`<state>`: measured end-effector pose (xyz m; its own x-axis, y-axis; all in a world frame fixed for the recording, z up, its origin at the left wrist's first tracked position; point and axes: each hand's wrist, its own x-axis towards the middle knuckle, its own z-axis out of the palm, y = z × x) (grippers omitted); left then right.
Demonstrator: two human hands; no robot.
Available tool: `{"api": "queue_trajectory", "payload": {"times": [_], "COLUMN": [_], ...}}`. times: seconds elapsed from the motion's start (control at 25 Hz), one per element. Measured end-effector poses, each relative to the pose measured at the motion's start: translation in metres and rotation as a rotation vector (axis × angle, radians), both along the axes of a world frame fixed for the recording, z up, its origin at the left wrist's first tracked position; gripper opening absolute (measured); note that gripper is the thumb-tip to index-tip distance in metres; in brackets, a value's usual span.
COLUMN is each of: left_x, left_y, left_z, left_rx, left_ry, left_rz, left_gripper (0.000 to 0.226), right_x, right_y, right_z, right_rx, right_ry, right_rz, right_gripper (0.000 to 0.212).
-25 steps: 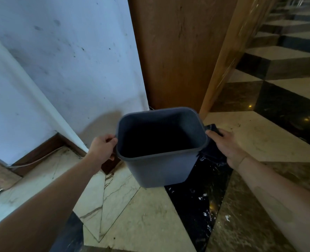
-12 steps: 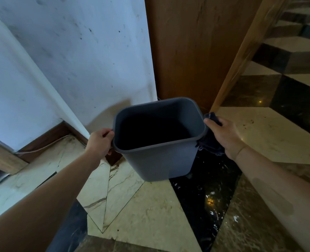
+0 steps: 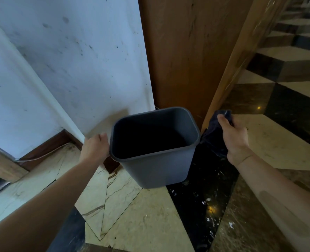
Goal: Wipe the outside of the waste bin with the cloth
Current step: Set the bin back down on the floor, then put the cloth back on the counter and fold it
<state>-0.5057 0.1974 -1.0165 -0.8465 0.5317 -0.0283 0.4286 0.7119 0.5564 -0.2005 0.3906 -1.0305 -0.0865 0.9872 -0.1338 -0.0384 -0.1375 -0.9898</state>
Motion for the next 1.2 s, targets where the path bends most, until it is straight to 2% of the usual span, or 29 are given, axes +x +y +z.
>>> {"api": "queue_trajectory", "payload": {"times": [0.08, 0.16, 0.24, 0.32, 0.36, 0.44, 0.6, 0.72, 0.8, 0.88, 0.96, 1.04, 1.08, 1.2], "left_x": [0.027, 0.066, 0.108, 0.139, 0.151, 0.165, 0.172, 0.169, 0.167, 0.165, 0.164, 0.163, 0.162, 0.16], "left_y": [0.011, 0.029, 0.045, 0.059, 0.063, 0.068, 0.068, 0.066, 0.064, 0.063, 0.062, 0.057, 0.055, 0.05], "left_z": [0.027, 0.07, 0.118, 0.173, 0.198, 0.258, 0.379, 0.485, 0.551, 0.613, 0.671, 0.726, 0.75, 0.802], "left_rx": [0.104, 0.256, 0.359, 0.334, 0.308, 0.303, 0.299, 0.266, 0.261, 0.278, 0.296, 0.308, 0.326, 0.346], "left_ry": [0.182, 0.197, 0.024, -0.177, -0.216, -0.234, -0.201, -0.06, 0.067, 0.111, 0.141, 0.161, 0.163, 0.136], "left_rz": [-0.093, -0.357, -0.611, -0.752, -0.78, -0.788, -0.737, -0.775, -0.777, -0.788, -0.865, -0.94, -0.962, -0.978], "left_gripper": [0.037, 0.032, 0.027, 0.048, 0.058, 0.063, 0.038, 0.022, 0.017, 0.017, 0.019, 0.019, 0.018, 0.019], "right_x": [-0.004, -0.016, -0.027, -0.032, -0.032, -0.028, -0.022, -0.013, -0.004, 0.009, 0.024, 0.039, 0.046, 0.06], "right_y": [-0.005, -0.013, -0.025, -0.036, -0.04, -0.046, -0.055, -0.054, -0.052, -0.052, -0.049, -0.051, -0.054, -0.063], "right_z": [0.028, 0.066, 0.109, 0.162, 0.186, 0.244, 0.353, 0.446, 0.503, 0.56, 0.617, 0.67, 0.697, 0.756], "right_rx": [-0.068, -0.107, -0.1, -0.109, -0.127, -0.155, -0.2, -0.205, -0.195, -0.19, -0.127, -0.051, 0.003, 0.185], "right_ry": [0.176, 0.263, 0.285, 0.328, 0.342, 0.308, 0.275, 0.308, 0.322, 0.315, 0.213, 0.086, 0.029, -0.183], "right_rz": [0.052, 0.097, 0.144, 0.2, 0.217, 0.211, 0.232, 0.235, 0.232, 0.257, 0.333, 0.447, 0.482, 0.433], "right_gripper": [0.011, 0.017, 0.014, 0.017, 0.015, 0.017, 0.03, 0.023, 0.038, 0.057, 0.078, 0.089, 0.082, 0.033]}}
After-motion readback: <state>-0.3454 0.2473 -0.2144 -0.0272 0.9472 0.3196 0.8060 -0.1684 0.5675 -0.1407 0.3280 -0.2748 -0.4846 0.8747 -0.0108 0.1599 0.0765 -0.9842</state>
